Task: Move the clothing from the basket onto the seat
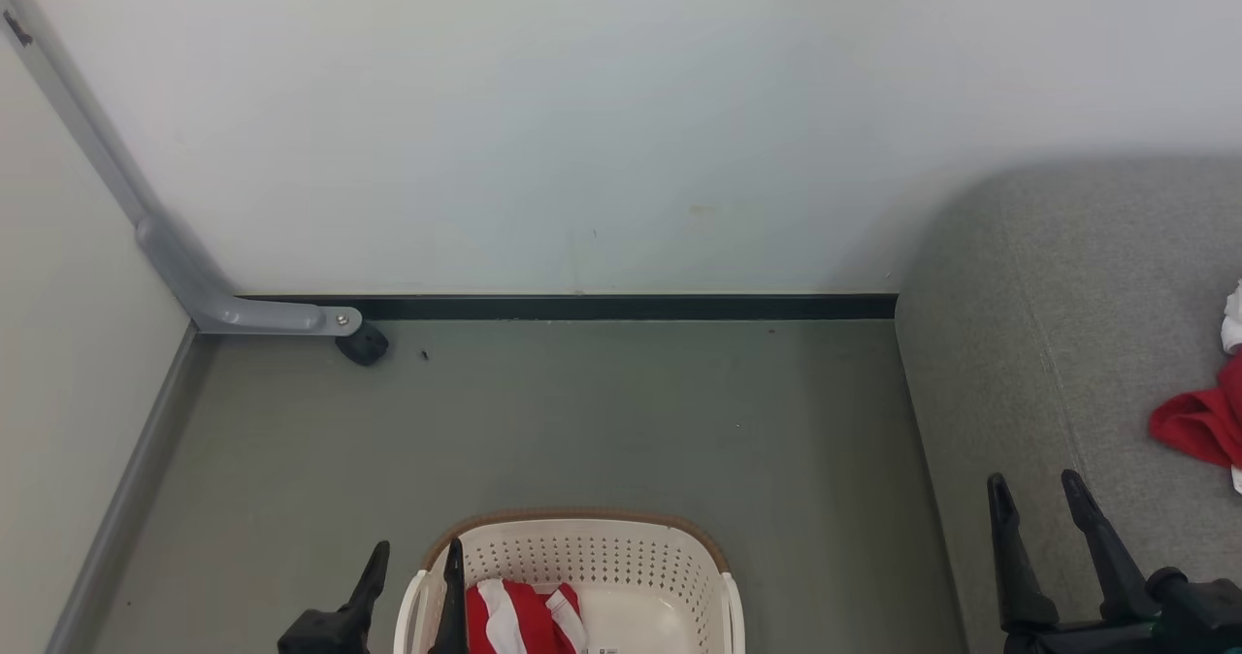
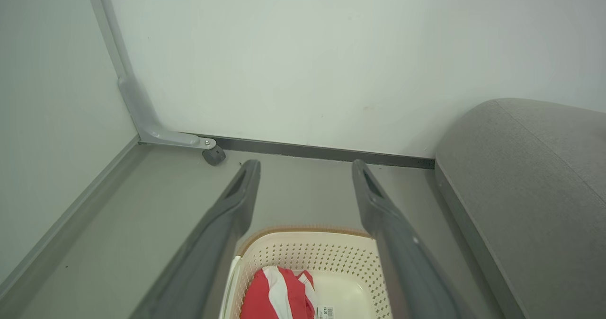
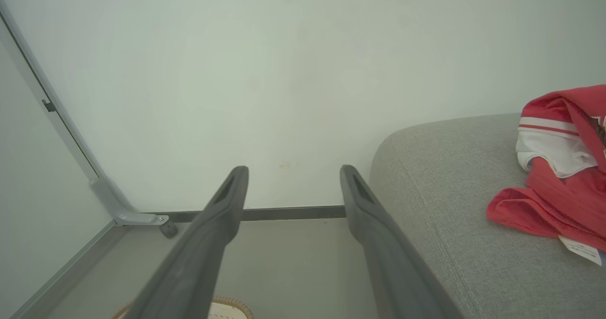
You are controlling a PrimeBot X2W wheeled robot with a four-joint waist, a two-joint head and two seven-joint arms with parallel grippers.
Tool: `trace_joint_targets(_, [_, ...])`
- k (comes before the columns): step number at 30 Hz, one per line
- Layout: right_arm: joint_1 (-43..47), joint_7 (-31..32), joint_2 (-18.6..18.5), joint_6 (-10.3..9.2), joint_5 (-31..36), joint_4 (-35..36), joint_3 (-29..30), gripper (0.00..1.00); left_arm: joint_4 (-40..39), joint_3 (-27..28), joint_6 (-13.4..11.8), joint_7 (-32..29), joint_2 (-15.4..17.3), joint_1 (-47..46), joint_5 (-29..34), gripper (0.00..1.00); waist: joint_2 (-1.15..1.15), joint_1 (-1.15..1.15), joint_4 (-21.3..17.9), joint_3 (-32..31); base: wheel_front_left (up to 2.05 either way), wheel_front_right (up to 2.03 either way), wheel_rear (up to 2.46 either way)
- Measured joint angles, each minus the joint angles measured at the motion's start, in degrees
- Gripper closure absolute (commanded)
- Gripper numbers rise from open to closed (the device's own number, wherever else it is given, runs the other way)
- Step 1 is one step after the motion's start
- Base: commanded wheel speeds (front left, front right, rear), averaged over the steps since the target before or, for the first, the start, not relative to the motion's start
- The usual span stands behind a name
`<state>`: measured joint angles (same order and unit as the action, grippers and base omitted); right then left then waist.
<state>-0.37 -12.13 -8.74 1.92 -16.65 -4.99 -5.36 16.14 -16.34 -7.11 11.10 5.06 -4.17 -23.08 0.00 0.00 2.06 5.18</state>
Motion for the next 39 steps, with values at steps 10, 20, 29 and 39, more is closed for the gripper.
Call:
trace_joint_targets(10, [-0.88,1.60,-1.20,-0.11,0.00,5.83,0.30,0.00,5.84,-3.53,0.00,-1.72,-1.82,-2.28,-0.05,0.00,0.00,0.00,0.04,4.92,0.00,0.00,0.00])
trace_joint_targets(20, [-5.71,3.21,-2.53,-0.15,0.16,12.37,1.01,0.00,14.97,-6.16,0.00,-4.50,-2.15,-9.35,-0.05,0.00,0.00,0.01,-0.78,12.43,0.00,0.00,0.00])
trace_joint_targets(29, [-9.33,4.60,-2.88,-0.51,1.15,18.82,1.04,0.00,22.63,-6.67,0.00,-6.83,-2.60,-16.84,-0.45,0.00,0.00,0.01,-2.50,19.85,0.00,0.00,0.00])
trace_joint_targets(39, [-12.93,6.10,-2.82,-1.02,1.15,23.98,1.15,0.00,29.75,-9.36,0.00,-9.62,-2.85,-25.36,-2.03,0.00,0.01,0.01,-5.53,29.07,0.00,0.00,0.00])
